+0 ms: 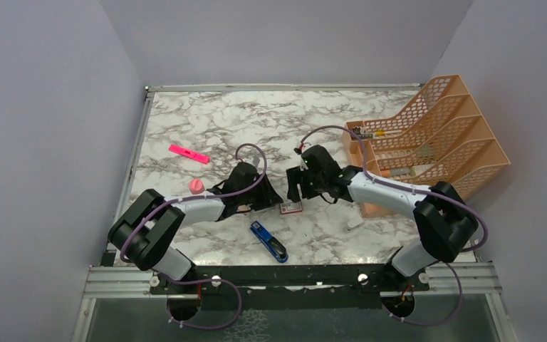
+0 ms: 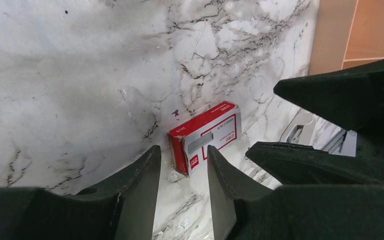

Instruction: Load the staples into the stapler

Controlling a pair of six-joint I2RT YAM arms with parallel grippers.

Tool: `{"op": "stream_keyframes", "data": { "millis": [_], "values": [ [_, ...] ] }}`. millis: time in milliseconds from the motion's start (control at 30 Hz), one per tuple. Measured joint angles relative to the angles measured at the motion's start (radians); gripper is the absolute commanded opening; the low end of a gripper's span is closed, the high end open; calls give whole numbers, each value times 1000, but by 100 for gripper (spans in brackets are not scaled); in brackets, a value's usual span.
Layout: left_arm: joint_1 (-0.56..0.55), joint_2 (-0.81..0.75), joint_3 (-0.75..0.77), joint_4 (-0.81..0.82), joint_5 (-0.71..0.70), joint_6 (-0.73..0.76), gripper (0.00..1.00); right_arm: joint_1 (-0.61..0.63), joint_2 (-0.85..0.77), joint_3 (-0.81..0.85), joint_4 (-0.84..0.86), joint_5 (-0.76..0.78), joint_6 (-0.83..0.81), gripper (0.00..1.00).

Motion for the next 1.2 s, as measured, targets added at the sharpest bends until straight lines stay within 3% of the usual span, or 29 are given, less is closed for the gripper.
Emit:
{"op": "stream_keyframes", "data": {
  "millis": [200, 400, 633, 967, 1200],
  "values": [
    [0, -37, -1, 0, -47, -11, 40, 0, -50, -12, 77, -34, -245, 78],
    [3, -71, -1, -6, -73, -16, 43, 0, -142, -126, 150, -143, -518, 78],
    [39, -69, -1, -6, -41, -5, 44, 0, -123, -167, 162, -300, -819, 78],
    [87, -59, -1, -4, 50, 10, 47, 0, 55, -104, 170, -396, -1040, 74],
    [88, -27, -1, 19, 125, 12, 55, -17, 115, -37, 151, -470, -1120, 59]
  ]
}}
